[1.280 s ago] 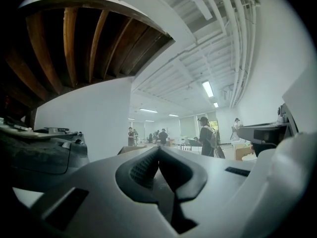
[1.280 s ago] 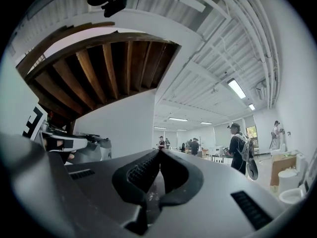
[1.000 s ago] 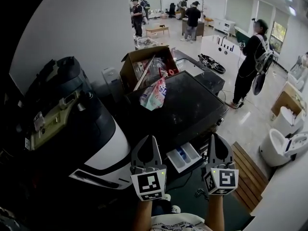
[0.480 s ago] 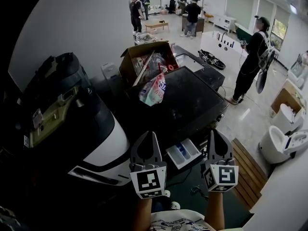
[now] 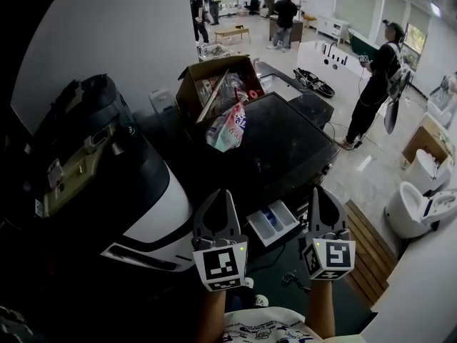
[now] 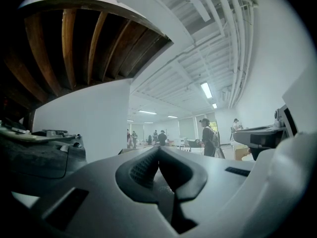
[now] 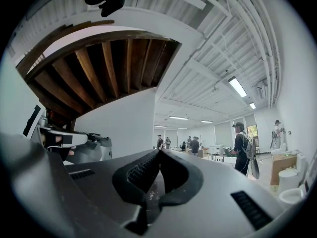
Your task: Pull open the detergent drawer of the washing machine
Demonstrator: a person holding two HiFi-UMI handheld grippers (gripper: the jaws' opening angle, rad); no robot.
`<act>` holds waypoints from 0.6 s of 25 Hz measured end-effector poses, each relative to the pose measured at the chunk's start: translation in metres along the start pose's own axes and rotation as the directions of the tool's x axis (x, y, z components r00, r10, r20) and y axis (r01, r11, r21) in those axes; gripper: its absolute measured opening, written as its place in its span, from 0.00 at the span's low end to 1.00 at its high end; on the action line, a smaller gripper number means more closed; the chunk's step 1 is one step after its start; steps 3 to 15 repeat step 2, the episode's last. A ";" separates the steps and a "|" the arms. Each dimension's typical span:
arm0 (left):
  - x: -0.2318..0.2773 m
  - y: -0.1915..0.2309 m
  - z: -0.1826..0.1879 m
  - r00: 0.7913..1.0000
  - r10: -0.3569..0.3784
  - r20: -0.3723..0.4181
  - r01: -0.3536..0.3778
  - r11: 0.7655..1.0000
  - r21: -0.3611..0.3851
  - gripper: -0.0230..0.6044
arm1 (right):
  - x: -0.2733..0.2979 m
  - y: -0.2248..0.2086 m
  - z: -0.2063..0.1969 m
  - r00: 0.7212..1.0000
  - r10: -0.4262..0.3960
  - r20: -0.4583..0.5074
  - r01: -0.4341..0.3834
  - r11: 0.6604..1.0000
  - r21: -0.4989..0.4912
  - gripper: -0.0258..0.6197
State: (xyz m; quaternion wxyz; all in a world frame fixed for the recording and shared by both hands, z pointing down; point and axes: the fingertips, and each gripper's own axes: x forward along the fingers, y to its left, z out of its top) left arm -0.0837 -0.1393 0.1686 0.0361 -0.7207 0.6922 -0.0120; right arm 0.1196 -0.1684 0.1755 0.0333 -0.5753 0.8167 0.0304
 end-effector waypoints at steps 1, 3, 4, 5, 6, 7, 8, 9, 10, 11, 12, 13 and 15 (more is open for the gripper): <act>0.001 0.000 0.000 1.000 -0.001 0.001 0.001 1.000 0.001 0.06 | 0.000 0.000 0.000 1.000 0.001 0.000 -0.001 1.000 -0.001 0.06; 0.001 0.001 0.000 1.000 -0.001 0.001 0.001 1.000 0.001 0.06 | 0.001 0.001 0.000 1.000 0.001 0.000 -0.001 1.000 -0.003 0.06; 0.001 0.001 0.000 1.000 -0.001 0.001 0.001 1.000 0.001 0.06 | 0.001 0.001 0.000 1.000 0.001 0.000 -0.001 1.000 -0.003 0.06; 0.001 0.001 0.000 1.000 -0.001 0.001 0.001 1.000 0.001 0.06 | 0.001 0.001 0.000 1.000 0.001 0.000 -0.001 1.000 -0.003 0.06; 0.001 0.001 0.000 1.000 -0.001 0.001 0.001 1.000 0.001 0.06 | 0.001 0.001 0.000 1.000 0.001 0.000 -0.001 1.000 -0.003 0.06; 0.001 0.001 0.000 1.000 -0.001 0.001 0.001 1.000 0.001 0.06 | 0.001 0.001 0.000 1.000 0.001 0.000 -0.001 1.000 -0.003 0.06; 0.001 0.001 0.000 1.000 -0.001 0.001 0.001 1.000 0.001 0.06 | 0.001 0.001 0.000 1.000 0.001 0.000 -0.001 1.000 -0.003 0.06; 0.001 0.001 0.000 1.000 -0.001 0.001 0.001 1.000 0.001 0.06 | 0.001 0.001 0.000 1.000 0.001 0.000 -0.001 1.000 -0.003 0.06; 0.001 0.001 0.000 1.000 -0.001 0.001 0.001 1.000 0.001 0.06 | 0.001 0.001 0.000 1.000 0.001 0.000 -0.001 1.000 -0.003 0.06; 0.001 0.001 0.000 1.000 -0.001 0.001 0.001 1.000 0.001 0.06 | 0.001 0.001 0.000 1.000 0.001 0.000 -0.001 1.000 -0.003 0.06; 0.001 0.001 0.000 1.000 -0.001 0.001 0.001 1.000 0.001 0.06 | 0.001 0.001 0.000 1.000 0.001 0.000 -0.001 1.000 -0.003 0.06; 0.001 0.001 0.000 1.000 -0.001 0.001 0.001 1.000 0.001 0.06 | 0.001 0.001 0.000 1.000 0.001 0.000 -0.001 1.000 -0.003 0.06; 0.001 0.001 0.000 1.000 -0.001 0.001 0.001 1.000 0.001 0.06 | 0.001 0.001 0.000 1.000 0.001 0.000 -0.001 1.000 -0.003 0.06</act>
